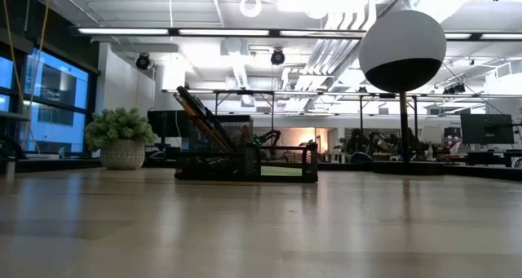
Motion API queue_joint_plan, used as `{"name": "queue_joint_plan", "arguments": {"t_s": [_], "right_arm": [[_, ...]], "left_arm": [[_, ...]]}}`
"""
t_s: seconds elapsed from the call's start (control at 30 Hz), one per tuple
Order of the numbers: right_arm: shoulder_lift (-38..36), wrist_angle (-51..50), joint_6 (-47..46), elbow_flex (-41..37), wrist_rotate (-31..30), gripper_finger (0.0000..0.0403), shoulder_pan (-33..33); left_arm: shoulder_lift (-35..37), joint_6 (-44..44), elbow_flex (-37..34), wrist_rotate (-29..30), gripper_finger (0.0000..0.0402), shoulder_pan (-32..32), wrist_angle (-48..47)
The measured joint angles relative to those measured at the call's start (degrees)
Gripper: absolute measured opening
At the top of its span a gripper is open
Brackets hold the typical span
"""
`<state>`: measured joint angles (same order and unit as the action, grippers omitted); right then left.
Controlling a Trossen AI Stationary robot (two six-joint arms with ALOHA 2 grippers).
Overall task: Pick and place office supplies into organizer
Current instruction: Put the pink pencil into the organizer bin
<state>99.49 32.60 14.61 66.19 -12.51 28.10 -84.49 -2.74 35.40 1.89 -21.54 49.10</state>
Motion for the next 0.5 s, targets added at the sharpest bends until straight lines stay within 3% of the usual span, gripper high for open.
{"name": "queue_joint_plan", "arguments": {"t_s": [0.33, 0.5], "right_arm": [[0.32, 1.61, 4.08, 0.02, 0.85, 0.0021, 0.37], [0.32, 1.59, 4.74, 0.01, -0.34, 0.0024, 0.45]], "left_arm": [[-0.04, 0.18, 0.02, -0.61, 0.0001, 0.00, 0.47], [-0.04, 0.19, 0.08, -1.28, 0.0003, 0.04, -0.21]]}}
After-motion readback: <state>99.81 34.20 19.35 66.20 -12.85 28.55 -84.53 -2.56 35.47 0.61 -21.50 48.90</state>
